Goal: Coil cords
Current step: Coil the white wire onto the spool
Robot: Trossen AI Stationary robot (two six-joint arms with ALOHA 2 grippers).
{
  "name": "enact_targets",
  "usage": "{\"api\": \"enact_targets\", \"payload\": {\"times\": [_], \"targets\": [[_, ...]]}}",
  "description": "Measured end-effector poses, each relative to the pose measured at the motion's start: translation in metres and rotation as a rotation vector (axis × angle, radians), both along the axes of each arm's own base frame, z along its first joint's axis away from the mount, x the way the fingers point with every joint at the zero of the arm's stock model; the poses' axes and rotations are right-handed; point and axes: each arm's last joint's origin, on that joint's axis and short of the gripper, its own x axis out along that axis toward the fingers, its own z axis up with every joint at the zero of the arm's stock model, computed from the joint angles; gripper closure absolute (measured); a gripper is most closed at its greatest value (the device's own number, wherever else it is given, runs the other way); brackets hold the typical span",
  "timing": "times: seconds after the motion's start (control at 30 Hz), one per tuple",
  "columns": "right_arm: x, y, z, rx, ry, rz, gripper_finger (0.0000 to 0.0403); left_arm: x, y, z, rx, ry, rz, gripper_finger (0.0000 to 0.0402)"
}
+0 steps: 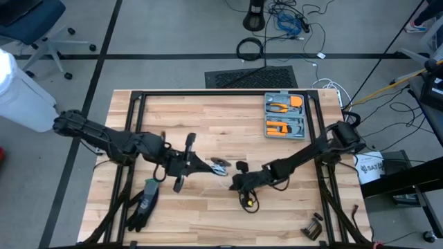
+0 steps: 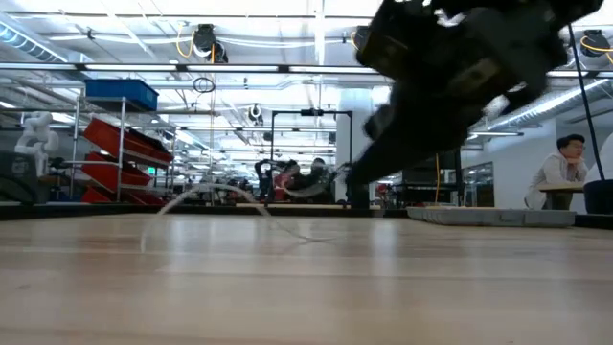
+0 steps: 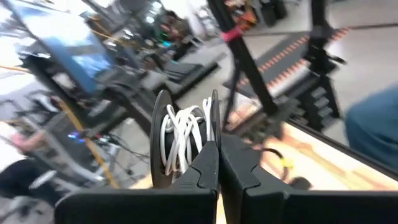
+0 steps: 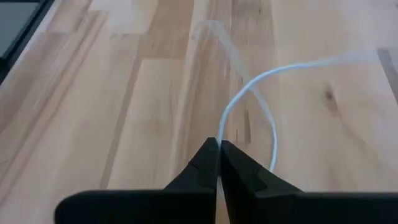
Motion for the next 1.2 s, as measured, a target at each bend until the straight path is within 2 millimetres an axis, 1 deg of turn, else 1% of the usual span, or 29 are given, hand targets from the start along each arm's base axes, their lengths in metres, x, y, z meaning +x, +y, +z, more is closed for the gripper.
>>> {"api": "enact_targets", "payload": {"times": [0.1,0.2,0.33,0.43,0.53,0.57,0.67,0.77,0.9,1.2], "targets": [[-0.01,0.006,0.009,0.003,0.03,-0.029,0.0401,-0.008,0.0,0.009,-0.011,-0.038,0.025,0.0401],[-0.016,0.009,0.02,0.031,0.033,-0.043,0.0393,-0.015,0.0,0.013,-0.018,-0.049,0.019,0.0401],[-0.022,0.009,0.04,0.049,-0.025,-0.038,0.0374,-0.018,-0.002,0.016,-0.023,-0.061,0.011,0.0401],[-0.021,0.007,0.057,-0.014,-0.146,-0.076,0.036,-0.018,-0.002,0.015,-0.022,-0.059,0.012,0.0401],[-0.006,-0.002,0.07,-0.102,-0.365,-0.166,0.0345,-0.018,-0.002,0.016,-0.023,-0.061,0.011,0.0401],[-0.001,-0.005,0.073,-0.1,-0.427,-0.159,0.034,-0.019,-0.002,0.016,-0.024,-0.064,0.009,0.0401],[0.013,-0.014,0.074,-0.066,-0.544,-0.113,0.0325,-0.023,-0.002,0.018,-0.031,-0.067,-0.005,0.0401],[0.02,-0.021,0.071,-0.052,-0.591,-0.084,0.031,-0.025,-0.004,0.018,-0.042,-0.051,-0.02,0.0401],[0.028,-0.027,0.062,-0.01,-0.61,-0.003,0.0293,-0.026,-0.007,0.017,-0.039,-0.045,-0.037,0.0401],[0.044,-0.033,0.032,0.044,-0.673,0.01,0.0282,-0.027,-0.008,0.017,-0.04,-0.046,-0.064,0.0401]]}}
